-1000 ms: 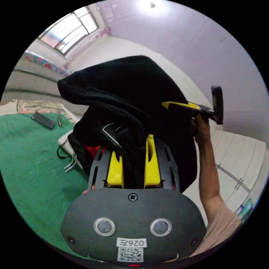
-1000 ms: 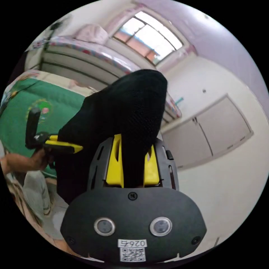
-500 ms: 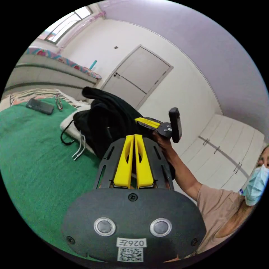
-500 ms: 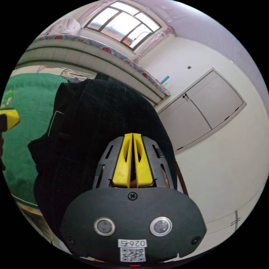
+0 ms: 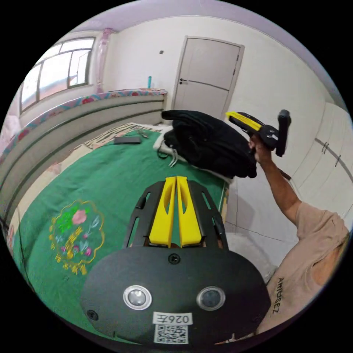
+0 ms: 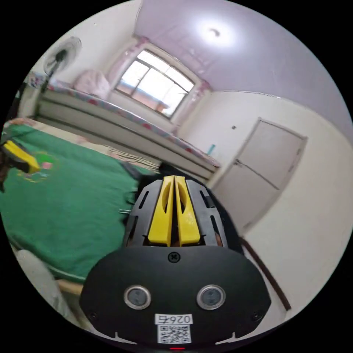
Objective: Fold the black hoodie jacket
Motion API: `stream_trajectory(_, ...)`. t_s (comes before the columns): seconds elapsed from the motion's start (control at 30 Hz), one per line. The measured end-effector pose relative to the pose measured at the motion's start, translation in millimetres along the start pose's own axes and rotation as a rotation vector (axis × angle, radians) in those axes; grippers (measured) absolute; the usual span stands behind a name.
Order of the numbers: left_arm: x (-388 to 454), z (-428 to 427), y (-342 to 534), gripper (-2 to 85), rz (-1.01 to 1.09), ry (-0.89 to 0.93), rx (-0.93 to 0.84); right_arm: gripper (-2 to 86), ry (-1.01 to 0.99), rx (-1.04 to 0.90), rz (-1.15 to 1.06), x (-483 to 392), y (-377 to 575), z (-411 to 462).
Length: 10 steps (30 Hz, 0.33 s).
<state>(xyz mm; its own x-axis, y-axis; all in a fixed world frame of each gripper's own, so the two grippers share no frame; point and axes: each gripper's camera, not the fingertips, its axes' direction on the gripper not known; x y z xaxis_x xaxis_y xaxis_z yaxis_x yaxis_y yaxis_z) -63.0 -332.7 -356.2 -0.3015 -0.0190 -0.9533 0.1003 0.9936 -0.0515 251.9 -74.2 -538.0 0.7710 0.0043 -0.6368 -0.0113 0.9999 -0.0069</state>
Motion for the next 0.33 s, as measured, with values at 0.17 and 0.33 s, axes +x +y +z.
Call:
stream_trajectory(0.17, -69, -160, 133, -1.0, -0.3, -0.259, 0.089, -1.3, -0.42, 0.131, -0.122, -127, -59, -59)
stream_trajectory(0.33, -101, -352, 304, -0.7, -0.722, -0.576, 0.282, -1.4, -0.764, 0.138, -0.283, -267, -133, -92)
